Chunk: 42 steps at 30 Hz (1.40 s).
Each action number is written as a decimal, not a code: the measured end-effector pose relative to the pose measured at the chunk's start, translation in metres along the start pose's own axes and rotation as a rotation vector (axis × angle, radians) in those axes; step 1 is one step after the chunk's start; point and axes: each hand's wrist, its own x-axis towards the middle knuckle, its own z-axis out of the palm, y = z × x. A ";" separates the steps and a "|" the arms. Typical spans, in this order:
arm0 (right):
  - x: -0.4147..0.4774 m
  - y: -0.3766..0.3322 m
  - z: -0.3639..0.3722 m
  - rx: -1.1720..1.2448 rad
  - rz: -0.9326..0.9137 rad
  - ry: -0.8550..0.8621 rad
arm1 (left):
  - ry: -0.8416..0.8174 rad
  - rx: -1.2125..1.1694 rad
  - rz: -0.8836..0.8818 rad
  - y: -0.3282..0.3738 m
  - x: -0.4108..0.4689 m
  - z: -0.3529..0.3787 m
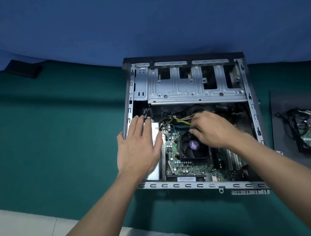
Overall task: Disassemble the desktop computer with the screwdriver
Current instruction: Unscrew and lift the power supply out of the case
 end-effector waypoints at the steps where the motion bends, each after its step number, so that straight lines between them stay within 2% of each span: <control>1: -0.002 0.004 0.004 0.022 0.050 0.002 | 0.006 -0.004 0.001 0.000 0.000 0.000; 3: -0.006 0.013 0.011 0.106 0.177 0.047 | 0.022 -0.013 0.003 0.000 0.002 -0.002; 6: -0.006 0.025 0.017 0.292 0.336 0.208 | 0.043 0.020 -0.019 0.005 0.011 -0.003; 9: 0.001 0.034 0.019 0.308 0.341 0.267 | 0.033 0.032 -0.071 0.014 0.020 -0.004; 13: 0.021 0.043 0.017 0.163 0.305 0.188 | 0.059 0.060 -0.086 0.016 0.018 0.001; 16: 0.036 0.046 0.017 0.027 0.345 0.030 | 0.067 0.073 -0.090 0.016 0.019 0.002; 19: 0.046 0.050 0.025 -0.005 0.323 -0.084 | 0.082 0.062 -0.097 0.016 0.019 0.002; 21: 0.050 0.054 0.029 0.006 0.315 -0.093 | 0.095 0.062 -0.098 0.016 0.019 0.003; 25: 0.062 0.056 0.029 -0.001 0.237 0.003 | 0.106 0.053 -0.096 0.016 0.018 0.004; 30: 0.069 0.062 0.032 0.021 0.259 -0.062 | 0.120 0.050 -0.096 0.015 0.018 0.006; 34: 0.070 0.059 0.034 -0.057 0.195 -0.048 | 0.124 0.048 -0.096 0.016 0.018 0.006; 38: 0.073 0.067 0.020 -0.031 0.149 -0.177 | 0.143 0.046 -0.091 0.015 0.019 0.007; 42: 0.069 0.064 0.023 -0.172 0.074 -0.165 | 0.150 0.046 -0.090 0.015 0.017 0.008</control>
